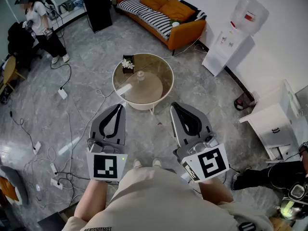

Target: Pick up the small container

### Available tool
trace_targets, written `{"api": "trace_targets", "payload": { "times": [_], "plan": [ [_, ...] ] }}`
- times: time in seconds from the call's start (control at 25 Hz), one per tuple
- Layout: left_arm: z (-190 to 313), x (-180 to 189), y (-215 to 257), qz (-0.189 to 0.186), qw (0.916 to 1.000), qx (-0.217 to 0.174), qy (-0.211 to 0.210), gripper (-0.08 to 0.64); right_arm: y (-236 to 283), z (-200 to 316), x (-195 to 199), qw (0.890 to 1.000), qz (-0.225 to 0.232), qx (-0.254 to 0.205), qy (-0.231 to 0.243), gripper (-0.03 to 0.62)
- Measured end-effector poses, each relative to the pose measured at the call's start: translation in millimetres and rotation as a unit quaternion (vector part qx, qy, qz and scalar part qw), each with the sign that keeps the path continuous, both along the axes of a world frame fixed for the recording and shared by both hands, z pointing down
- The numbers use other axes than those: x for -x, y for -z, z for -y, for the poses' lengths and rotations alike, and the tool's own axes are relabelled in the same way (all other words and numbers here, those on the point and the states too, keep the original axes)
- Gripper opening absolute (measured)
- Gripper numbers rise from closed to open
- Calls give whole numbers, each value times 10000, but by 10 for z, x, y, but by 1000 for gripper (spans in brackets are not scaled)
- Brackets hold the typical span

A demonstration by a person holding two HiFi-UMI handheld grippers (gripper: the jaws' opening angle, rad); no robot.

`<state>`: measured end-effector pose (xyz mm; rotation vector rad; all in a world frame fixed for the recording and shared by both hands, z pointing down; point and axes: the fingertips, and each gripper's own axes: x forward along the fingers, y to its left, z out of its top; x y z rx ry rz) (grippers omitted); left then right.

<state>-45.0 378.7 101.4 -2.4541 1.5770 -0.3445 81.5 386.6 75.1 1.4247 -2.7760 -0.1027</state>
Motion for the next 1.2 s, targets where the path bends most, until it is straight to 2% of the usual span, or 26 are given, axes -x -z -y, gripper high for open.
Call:
{"api": "trace_targets", "payload": {
  "times": [0.32, 0.48, 0.76, 1.2],
  "plan": [
    [-9, -87, -29, -58, 9999, 66, 48, 6, -14, 25, -143, 9999, 129, 32, -86, -5],
    [-38, -179, -54, -32, 9999, 82, 58, 6, -26, -18, -202, 9998, 158, -8, 75, -5],
    [-65, -424, -110, -58, 9999, 113, 101, 6, -140, -41, -410, 9999, -74, -18, 120, -5],
    [117, -555, -279, -95, 9998, 140, 112, 6, -342, 170, -524, 9998, -82, 75, 153, -5]
  ]
}}
